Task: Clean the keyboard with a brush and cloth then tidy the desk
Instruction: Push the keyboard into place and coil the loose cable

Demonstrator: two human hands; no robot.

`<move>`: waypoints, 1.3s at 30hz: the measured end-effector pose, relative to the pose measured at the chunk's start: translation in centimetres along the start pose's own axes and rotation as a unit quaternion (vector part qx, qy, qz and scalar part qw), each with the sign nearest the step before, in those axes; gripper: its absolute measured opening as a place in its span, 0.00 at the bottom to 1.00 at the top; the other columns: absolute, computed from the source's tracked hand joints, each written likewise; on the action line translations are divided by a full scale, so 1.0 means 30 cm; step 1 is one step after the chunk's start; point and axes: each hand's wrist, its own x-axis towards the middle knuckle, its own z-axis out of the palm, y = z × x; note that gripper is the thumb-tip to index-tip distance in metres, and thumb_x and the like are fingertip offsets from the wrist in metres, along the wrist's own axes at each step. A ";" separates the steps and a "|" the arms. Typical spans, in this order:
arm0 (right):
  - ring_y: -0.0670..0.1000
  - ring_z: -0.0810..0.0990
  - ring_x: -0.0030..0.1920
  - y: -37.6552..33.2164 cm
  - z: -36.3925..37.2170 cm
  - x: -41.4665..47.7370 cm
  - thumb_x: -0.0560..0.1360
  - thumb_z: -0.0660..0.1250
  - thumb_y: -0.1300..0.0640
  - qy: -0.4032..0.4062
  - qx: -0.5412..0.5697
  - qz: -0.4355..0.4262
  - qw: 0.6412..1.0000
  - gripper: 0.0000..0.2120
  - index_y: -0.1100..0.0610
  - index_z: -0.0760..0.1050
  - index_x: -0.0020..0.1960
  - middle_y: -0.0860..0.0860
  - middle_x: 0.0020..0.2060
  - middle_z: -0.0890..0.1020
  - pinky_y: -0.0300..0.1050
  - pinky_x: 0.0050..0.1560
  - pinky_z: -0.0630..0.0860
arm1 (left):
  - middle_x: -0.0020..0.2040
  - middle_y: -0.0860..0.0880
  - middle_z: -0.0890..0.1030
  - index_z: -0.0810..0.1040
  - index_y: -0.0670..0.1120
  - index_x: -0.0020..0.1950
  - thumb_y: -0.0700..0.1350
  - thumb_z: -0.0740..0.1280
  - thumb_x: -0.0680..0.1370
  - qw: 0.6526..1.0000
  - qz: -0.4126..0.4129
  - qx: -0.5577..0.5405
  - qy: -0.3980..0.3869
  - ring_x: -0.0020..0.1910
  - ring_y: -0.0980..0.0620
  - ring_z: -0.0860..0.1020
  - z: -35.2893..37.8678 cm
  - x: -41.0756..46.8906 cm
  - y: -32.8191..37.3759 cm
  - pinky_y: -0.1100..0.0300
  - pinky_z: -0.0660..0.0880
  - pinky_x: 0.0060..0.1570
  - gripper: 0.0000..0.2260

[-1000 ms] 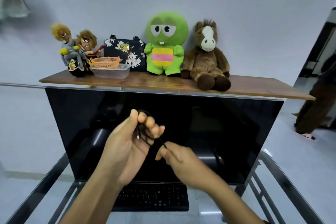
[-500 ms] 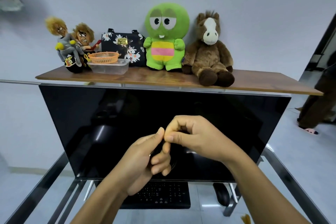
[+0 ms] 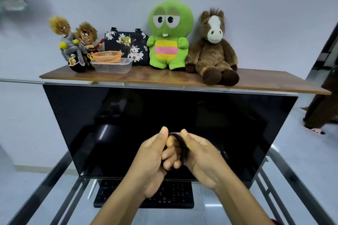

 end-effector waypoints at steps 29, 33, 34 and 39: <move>0.46 0.80 0.44 0.223 -0.323 -0.116 0.75 0.69 0.62 0.104 -0.180 0.210 0.955 0.07 0.56 0.82 0.52 0.50 0.43 0.84 0.41 0.47 0.72 | 0.32 0.53 0.77 0.82 0.45 0.44 0.51 0.63 0.80 0.952 -0.149 0.248 0.104 0.34 0.54 0.72 -0.124 0.114 -0.435 0.62 0.68 0.36 0.12; 0.50 0.80 0.41 0.358 -0.454 -0.156 0.78 0.64 0.64 0.192 -0.148 0.272 0.931 0.06 0.59 0.79 0.52 0.55 0.43 0.82 0.42 0.40 0.76 | 0.29 0.50 0.71 0.79 0.43 0.43 0.50 0.63 0.80 0.930 -0.239 0.235 0.151 0.31 0.51 0.68 -0.124 0.188 -0.605 0.59 0.68 0.34 0.13; 0.51 0.79 0.41 0.394 -0.472 -0.164 0.79 0.63 0.62 0.205 -0.135 0.282 0.927 0.07 0.58 0.78 0.53 0.55 0.44 0.81 0.42 0.39 0.76 | 0.30 0.49 0.71 0.79 0.43 0.42 0.50 0.63 0.80 0.924 -0.258 0.240 0.146 0.31 0.51 0.68 -0.124 0.207 -0.647 0.58 0.70 0.35 0.14; 0.50 0.77 0.39 0.579 -0.541 -0.167 0.80 0.63 0.53 0.233 -0.137 0.311 0.911 0.09 0.58 0.77 0.54 0.53 0.46 0.80 0.41 0.36 0.74 | 0.30 0.47 0.67 0.79 0.40 0.43 0.47 0.63 0.81 0.917 -0.328 0.168 0.151 0.29 0.52 0.67 -0.097 0.284 -0.819 0.59 0.72 0.31 0.13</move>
